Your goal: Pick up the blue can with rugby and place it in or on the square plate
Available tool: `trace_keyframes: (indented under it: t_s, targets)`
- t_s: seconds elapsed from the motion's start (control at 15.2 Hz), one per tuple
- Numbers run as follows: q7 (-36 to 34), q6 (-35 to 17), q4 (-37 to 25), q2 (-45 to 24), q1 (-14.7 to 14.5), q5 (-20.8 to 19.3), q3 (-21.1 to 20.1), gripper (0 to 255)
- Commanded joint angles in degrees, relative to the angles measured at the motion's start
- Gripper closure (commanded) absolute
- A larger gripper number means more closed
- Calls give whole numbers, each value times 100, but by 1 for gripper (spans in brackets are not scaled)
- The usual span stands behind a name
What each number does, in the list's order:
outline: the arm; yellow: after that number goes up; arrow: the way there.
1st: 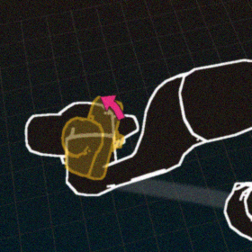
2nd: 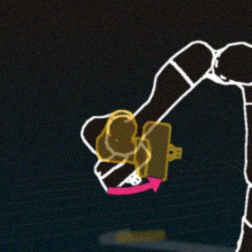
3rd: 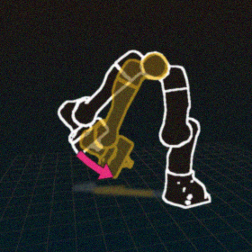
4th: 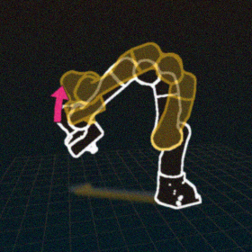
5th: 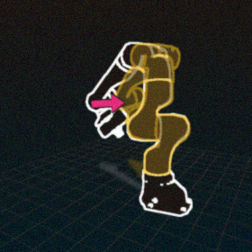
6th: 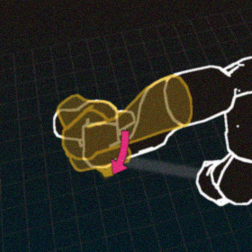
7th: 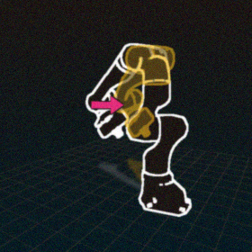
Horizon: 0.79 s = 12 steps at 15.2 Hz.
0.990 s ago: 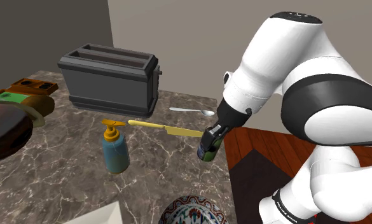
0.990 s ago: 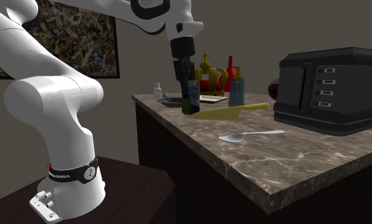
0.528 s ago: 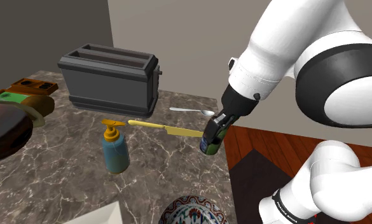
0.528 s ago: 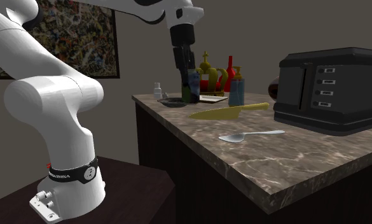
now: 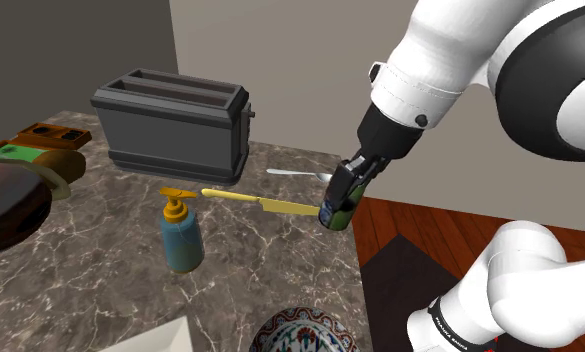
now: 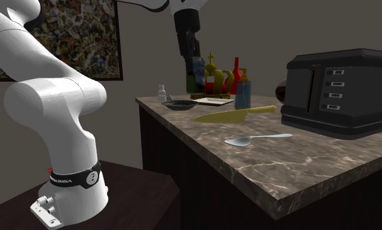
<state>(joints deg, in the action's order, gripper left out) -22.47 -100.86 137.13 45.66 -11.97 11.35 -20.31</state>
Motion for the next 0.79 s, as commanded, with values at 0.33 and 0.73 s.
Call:
trace_keyframes:
  t_s: [0.33, 0.73]
  targets:
    - [-825, -63, -821, -771, 26, 175, -837, 255]
    - [-1722, -121, -1796, -1706, 217, 66, -1763, 255]
